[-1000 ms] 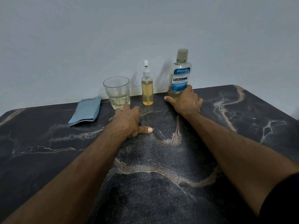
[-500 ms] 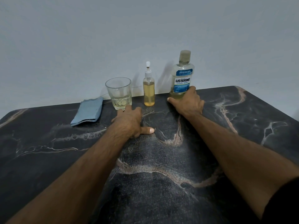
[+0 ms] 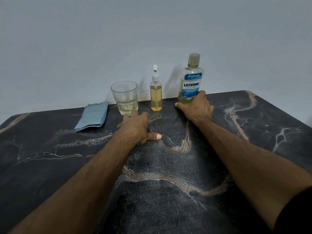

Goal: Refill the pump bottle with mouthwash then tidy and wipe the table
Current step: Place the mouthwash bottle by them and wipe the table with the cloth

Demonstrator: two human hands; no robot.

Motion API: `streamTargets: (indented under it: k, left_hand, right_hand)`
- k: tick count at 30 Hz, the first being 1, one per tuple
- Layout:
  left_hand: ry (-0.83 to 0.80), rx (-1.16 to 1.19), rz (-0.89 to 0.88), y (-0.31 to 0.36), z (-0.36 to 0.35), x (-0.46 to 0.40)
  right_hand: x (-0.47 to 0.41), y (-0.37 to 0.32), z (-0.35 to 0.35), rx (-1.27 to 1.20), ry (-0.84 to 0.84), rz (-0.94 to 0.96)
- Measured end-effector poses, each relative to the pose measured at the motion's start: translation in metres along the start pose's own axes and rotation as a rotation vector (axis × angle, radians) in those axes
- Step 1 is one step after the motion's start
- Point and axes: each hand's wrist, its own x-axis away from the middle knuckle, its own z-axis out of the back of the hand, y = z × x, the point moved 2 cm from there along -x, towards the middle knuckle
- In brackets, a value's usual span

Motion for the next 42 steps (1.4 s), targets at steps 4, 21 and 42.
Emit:
streamTargets:
  k: [4,21,42]
  left_hand:
    - [0.003,0.005,-0.004,0.000,0.000,0.000]
    - [0.037,0.040,-0.012,-0.001,-0.003,0.003]
    - [0.196,0.088,-0.008,-0.129,0.005,0.077]
  right_hand:
    - [0.001,0.000,0.001,-0.011,0.001,-0.004]
    - [0.007,0.000,0.004,-0.020,-0.026,0.002]
    - [0.138,-0.120,-0.001,0.031,-0.302,0.763]
